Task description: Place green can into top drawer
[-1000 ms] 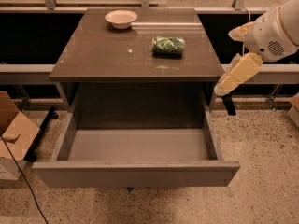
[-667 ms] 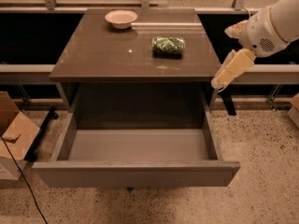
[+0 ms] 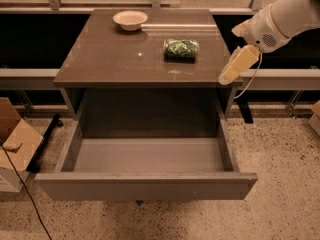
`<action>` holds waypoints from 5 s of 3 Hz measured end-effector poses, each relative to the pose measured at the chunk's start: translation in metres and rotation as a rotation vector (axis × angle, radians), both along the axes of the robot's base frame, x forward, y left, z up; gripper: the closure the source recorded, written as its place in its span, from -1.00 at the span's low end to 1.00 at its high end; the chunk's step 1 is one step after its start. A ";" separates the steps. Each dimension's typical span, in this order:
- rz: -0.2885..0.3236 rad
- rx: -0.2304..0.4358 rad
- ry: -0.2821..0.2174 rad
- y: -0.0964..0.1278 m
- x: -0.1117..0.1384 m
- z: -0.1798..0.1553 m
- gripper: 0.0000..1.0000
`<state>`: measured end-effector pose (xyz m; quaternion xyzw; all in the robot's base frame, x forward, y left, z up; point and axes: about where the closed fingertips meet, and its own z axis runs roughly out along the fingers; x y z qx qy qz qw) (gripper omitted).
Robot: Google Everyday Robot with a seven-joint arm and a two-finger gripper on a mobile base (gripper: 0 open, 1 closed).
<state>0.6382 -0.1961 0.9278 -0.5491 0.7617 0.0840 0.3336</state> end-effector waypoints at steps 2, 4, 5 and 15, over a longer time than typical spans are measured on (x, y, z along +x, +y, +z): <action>0.006 -0.050 0.051 -0.004 0.051 -0.023 -1.00; 0.019 -0.043 0.031 0.011 0.065 -0.029 -1.00; 0.053 -0.054 0.019 0.027 0.080 -0.040 -1.00; 0.189 -0.023 -0.025 0.098 0.148 -0.077 -0.90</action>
Offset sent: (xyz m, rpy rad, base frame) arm 0.0847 -0.0170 -0.0338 -0.0838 0.0947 0.0022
